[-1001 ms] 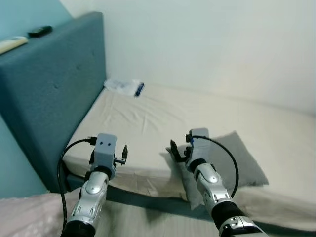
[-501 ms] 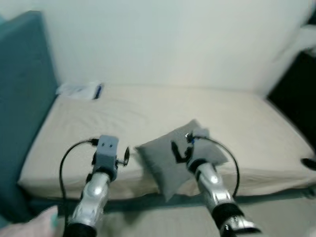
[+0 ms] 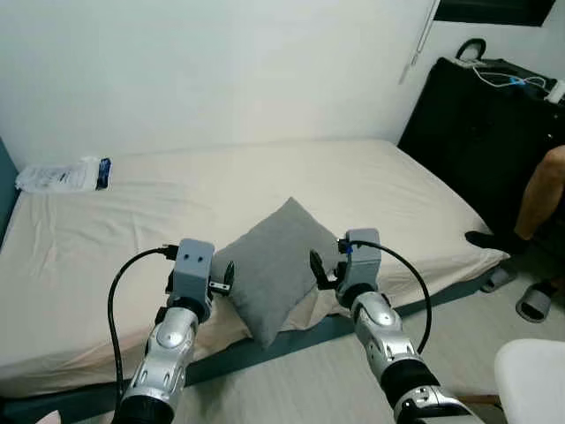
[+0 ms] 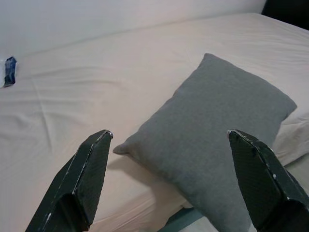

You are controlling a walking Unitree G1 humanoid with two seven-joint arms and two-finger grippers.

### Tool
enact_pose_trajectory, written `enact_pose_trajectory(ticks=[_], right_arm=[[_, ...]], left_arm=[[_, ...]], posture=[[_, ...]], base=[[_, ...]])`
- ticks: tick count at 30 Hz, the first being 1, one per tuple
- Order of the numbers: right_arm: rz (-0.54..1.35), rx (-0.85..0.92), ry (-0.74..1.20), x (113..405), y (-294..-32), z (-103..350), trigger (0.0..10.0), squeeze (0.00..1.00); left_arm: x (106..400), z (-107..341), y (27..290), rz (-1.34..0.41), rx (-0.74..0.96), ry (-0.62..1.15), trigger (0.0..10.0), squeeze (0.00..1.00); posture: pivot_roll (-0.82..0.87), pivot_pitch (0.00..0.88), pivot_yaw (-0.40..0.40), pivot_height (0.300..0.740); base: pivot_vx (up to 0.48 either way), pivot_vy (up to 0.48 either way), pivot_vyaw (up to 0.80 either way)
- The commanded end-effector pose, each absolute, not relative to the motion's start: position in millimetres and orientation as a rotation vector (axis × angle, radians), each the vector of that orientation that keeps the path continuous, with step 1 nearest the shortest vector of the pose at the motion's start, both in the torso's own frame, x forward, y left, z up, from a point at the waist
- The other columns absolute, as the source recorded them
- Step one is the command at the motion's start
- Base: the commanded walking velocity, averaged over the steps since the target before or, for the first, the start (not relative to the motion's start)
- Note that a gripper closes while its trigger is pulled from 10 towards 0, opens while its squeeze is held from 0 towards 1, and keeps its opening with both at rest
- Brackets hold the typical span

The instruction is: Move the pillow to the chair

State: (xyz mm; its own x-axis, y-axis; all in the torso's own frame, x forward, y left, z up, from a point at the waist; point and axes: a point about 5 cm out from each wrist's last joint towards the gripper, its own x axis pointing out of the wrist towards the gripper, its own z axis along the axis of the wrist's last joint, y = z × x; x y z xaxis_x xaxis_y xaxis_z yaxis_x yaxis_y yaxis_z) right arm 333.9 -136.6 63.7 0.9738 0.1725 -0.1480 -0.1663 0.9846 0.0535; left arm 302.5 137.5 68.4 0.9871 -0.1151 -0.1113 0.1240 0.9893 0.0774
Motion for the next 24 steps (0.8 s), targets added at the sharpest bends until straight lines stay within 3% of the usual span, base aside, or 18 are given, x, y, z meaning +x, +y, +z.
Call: enact_pose_trajectory(ticks=[1,5,24], right_arm=[[0.173,0.048,0.182,332.8,-137.3,59.4,10.0,0.0],[0.178,0.049,0.184,332.9,-136.7,59.4,10.0,0.0],[0.172,0.07,0.185,333.6,-138.3,60.1,10.0,0.0]], left_arm=[[301.7,67.0,135.7,-0.122,0.064,0.115,10.0,0.0],[302.2,70.5,135.3,-0.134,0.055,0.092,10.0,0.0],[302.0,73.9,133.9,-0.163,0.044,0.072,10.0,0.0]], posture=[[0.0,0.0,-0.085,0.74],[0.01,0.0,-0.086,0.74],[0.01,0.0,-0.079,0.74]], base=[[0.0,0.0,0.0],[0.0,0.0,0.0],[0.441,0.0,0.0]])
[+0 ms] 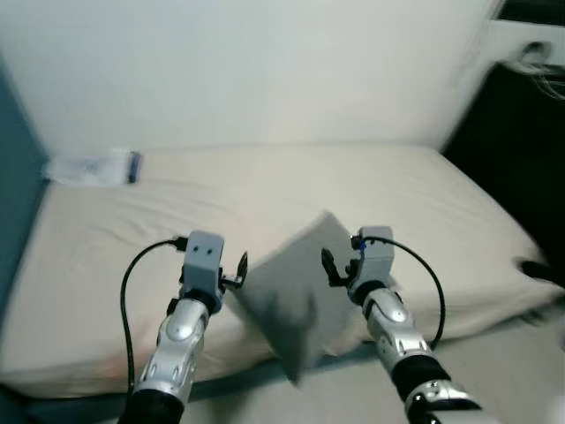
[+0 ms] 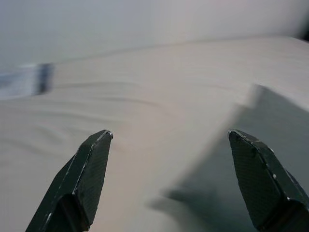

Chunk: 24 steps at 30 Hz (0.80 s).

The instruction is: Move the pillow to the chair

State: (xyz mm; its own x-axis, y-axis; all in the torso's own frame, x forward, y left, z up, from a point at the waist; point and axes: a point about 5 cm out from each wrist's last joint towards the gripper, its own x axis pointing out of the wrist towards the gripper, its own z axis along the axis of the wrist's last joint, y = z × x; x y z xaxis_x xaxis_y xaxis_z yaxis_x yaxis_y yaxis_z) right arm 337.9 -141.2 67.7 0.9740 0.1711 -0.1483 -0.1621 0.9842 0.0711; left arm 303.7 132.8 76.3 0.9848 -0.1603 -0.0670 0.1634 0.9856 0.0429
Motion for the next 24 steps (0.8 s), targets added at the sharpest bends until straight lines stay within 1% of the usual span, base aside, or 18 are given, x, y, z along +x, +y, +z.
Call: enact_pose_trajectory(ticks=[1,4,24], right_arm=[[0.172,0.071,0.185,333.6,-138.3,60.1,10.0,0.0],[0.172,0.072,0.185,333.6,-138.0,60.1,10.0,0.0],[0.182,0.067,0.198,333.0,-135.8,58.1,10.0,0.0]], left_arm=[[301.9,74.0,134.1,-0.164,0.045,0.072,10.0,0.0],[302.0,73.9,134.5,-0.162,0.045,0.073,10.0,0.0],[299.1,72.5,131.4,-0.204,0.063,0.067,10.0,0.0]], posture=[[0.01,0.0,-0.078,0.74],[0.01,0.0,-0.077,0.74],[0.01,0.0,-0.084,0.74]], base=[[0.435,0.0,0.0],[0.316,0.0,0.0],[0.0,0.0,0.0]])
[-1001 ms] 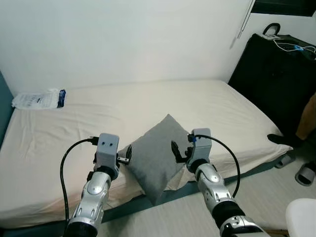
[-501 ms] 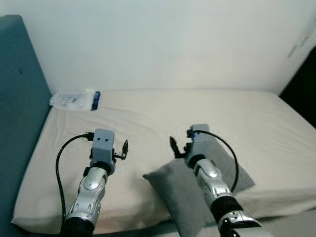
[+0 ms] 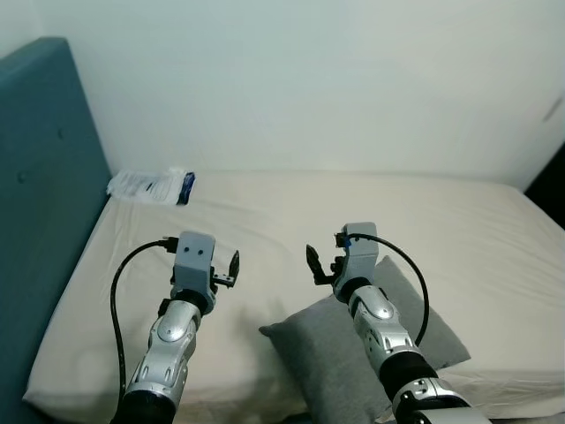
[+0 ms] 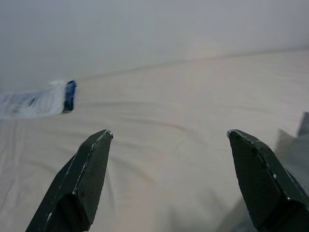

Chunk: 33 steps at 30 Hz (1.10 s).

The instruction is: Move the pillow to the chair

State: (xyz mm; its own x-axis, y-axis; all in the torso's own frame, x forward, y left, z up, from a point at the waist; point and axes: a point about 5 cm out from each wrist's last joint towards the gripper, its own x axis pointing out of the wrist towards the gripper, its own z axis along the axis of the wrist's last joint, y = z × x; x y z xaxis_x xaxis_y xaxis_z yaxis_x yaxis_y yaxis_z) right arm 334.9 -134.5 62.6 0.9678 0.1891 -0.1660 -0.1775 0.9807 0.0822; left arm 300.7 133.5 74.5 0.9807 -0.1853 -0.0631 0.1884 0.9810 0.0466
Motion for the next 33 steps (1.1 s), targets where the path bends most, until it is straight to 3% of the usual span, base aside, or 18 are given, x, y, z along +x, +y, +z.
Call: enact_pose_trajectory(ticks=[1,9,25,33], right_arm=[[0.182,0.068,0.199,333.0,-135.7,57.9,10.0,0.0],[0.176,0.075,0.2,333.0,-136.6,57.6,10.0,0.0],[0.162,0.096,0.198,333.4,-136.8,58.0,10.0,0.0],[0.158,0.098,0.196,333.1,-137.0,58.0,10.0,0.0]], left_arm=[[298.9,72.6,130.6,-0.211,0.07,0.067,10.0,0.0],[298.6,72.6,127.8,-0.234,0.079,0.066,10.0,0.0],[299.9,73.5,127.6,-0.255,0.085,0.075,10.0,0.0],[300.1,68.8,132.2,-0.243,0.055,0.122,10.0,0.0]], posture=[[0.01,0.0,-0.085,0.74],[0.01,0.0,-0.081,0.74],[0.01,0.0,-0.067,0.74],[0.01,0.0,-0.067,0.74]], base=[[0.0,0.0,0.0],[0.0,-0.184,0.0],[0.0,-0.468,0.0],[0.0,0.342,0.0]])
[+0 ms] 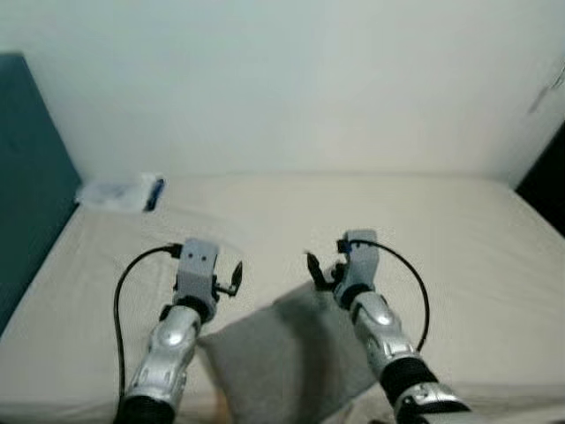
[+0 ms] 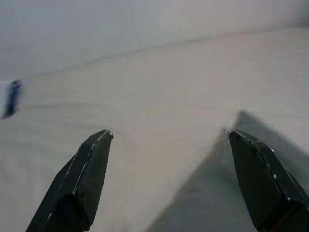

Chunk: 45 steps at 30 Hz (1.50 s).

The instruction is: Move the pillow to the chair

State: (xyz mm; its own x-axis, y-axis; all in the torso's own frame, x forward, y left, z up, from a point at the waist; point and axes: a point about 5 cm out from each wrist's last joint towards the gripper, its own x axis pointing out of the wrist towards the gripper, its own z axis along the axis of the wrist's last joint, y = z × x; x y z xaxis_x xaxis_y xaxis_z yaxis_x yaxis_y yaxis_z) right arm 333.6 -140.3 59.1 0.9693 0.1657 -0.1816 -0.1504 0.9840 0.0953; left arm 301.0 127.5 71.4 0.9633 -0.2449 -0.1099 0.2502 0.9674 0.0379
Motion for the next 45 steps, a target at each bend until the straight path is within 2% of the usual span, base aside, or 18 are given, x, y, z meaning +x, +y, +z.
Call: enact_pose_trajectory(ticks=[1,10,23,27,30,32,35,37,45], right_arm=[[0.159,0.098,0.197,333.1,-136.8,57.9,10.0,0.0],[0.159,0.105,0.196,332.7,-136.1,57.7,10.0,0.0],[0.175,0.132,0.174,333.1,-135.2,60.4,10.0,0.0],[0.175,0.154,0.173,333.4,-135.8,60.9,10.0,0.0],[0.167,0.147,0.171,333.9,-136.8,61.6,10.0,0.0],[0.176,0.101,0.156,335.1,-138.6,65.2,10.0,0.0],[0.176,0.104,0.156,334.7,-140.5,65.2,10.0,0.0],[0.15,0.195,0.184,333.7,-147.4,61.9,10.0,0.0],[0.214,0.139,0.171,330.5,-144.6,61.9,10.0,0.0]], left_arm=[[299.9,68.9,132.4,-0.241,0.057,0.121,10.0,0.0],[299.3,67.5,131.4,-0.239,0.07,0.133,10.0,0.0],[293.6,60.9,126.2,-0.345,0.046,0.182,10.0,0.0],[293.2,60.9,127.8,-0.347,0.041,0.185,10.0,0.0],[293.7,66.7,126.8,-0.363,-0.083,0.192,10.0,0.0],[291.0,70.0,124.6,-0.454,-0.159,0.231,10.0,0.0],[286.5,67.1,124.8,-0.515,-0.146,0.266,10.0,0.0],[267.4,49.3,134.2,-0.63,-0.161,0.398,10.0,0.0],[258.4,44.9,152.4,-0.597,-0.193,0.416,10.0,0.0]], posture=[[0.01,0.0,-0.067,0.74],[0.02,0.0,-0.065,0.74],[0.02,0.0,-0.064,0.74],[0.02,0.0,-0.063,0.73],[0.02,0.0,-0.065,0.72],[0.03,0.0,-0.071,0.71],[0.03,0.0,-0.072,0.705],[0.03,0.0,-0.071,0.69],[0.03,0.0,-0.08,0.66]], base=[[0.0,0.461,0.0],[0.0,0.051,0.0],[0.0,0.0,0.0],[0.0,0.0,0.0],[0.0,0.0,0.0],[0.0,0.0,0.0],[0.0,0.0,0.0],[0.0,0.0,0.0],[0.0,0.0,0.0]])
